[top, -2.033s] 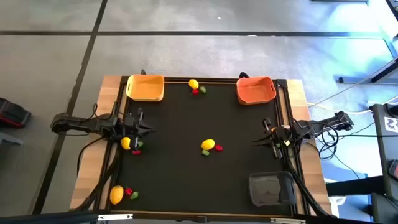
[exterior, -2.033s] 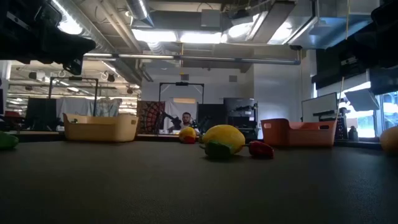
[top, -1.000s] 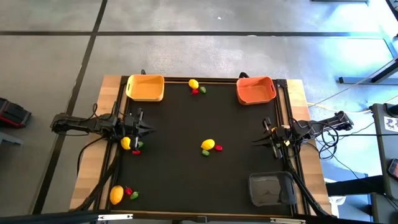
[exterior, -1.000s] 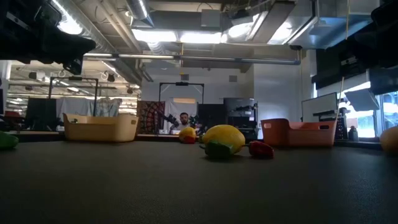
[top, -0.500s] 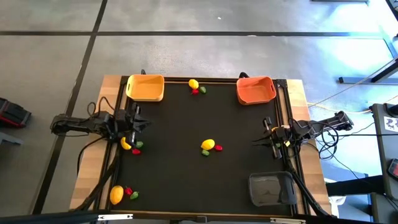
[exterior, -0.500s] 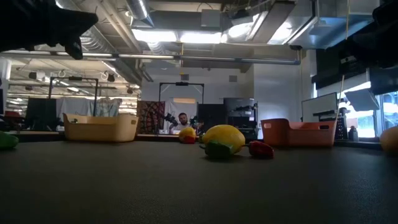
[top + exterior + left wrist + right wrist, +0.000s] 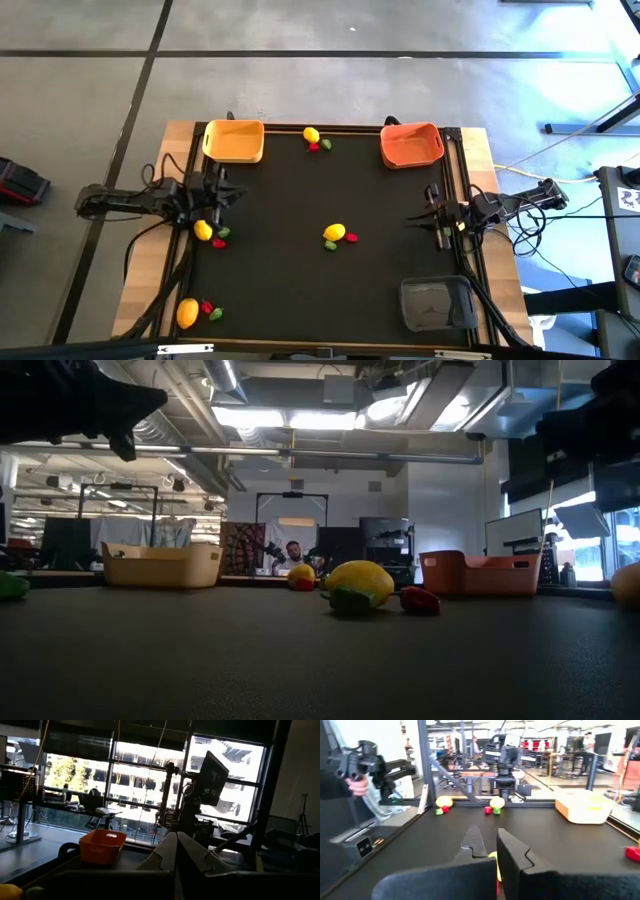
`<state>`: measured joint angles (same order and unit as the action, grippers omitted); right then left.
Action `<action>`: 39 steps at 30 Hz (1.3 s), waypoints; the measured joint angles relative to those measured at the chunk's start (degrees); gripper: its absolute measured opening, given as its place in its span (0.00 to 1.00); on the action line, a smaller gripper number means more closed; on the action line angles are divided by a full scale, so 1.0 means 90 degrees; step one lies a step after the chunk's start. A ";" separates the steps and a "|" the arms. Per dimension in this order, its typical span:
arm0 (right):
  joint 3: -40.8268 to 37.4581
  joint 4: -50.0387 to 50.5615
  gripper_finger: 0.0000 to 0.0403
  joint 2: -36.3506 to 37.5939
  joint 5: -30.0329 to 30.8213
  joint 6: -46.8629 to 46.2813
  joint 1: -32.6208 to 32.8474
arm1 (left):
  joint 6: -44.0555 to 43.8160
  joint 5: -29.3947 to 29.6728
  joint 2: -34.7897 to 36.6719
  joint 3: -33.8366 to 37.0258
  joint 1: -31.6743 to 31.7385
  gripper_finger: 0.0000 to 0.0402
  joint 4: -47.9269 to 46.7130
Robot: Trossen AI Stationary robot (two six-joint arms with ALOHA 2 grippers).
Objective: Sort produce into baskets
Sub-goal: Put the lemon into the yellow bin
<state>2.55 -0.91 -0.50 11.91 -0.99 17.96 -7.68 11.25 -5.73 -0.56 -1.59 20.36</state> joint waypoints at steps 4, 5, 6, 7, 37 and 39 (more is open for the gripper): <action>0.0002 -0.0010 0.00 0.0000 0.0074 -0.0023 0.0000 | 0.0007 0.0001 -0.0697 0.0004 0.0121 0.01 0.0528; 0.0002 -0.0010 0.00 -0.0001 0.0074 -0.0023 0.0000 | 0.0007 0.0000 -0.0893 0.0003 0.0151 0.01 0.0704; 0.0002 -0.0012 0.00 0.0000 0.0074 -0.0023 0.0000 | 0.0005 0.0000 -0.1089 -0.0009 0.0178 0.01 0.0841; 0.0002 -0.0012 0.00 -0.0001 0.0074 -0.0023 0.0000 | 0.0001 0.0000 -0.1295 -0.0046 0.0211 0.01 0.0934; 0.0017 -0.0751 0.00 0.0001 0.1216 0.0111 0.0000 | 0.0029 -0.0019 -0.7273 -0.3603 0.0416 0.02 0.1008; 0.0019 -0.0855 0.00 -0.0001 0.1214 0.0113 0.0002 | 0.0006 -0.0018 -0.7437 -0.3685 0.0421 0.05 0.1008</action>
<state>2.72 -8.60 -0.51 22.83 0.03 17.98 -7.63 11.08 -72.66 -33.72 2.20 29.43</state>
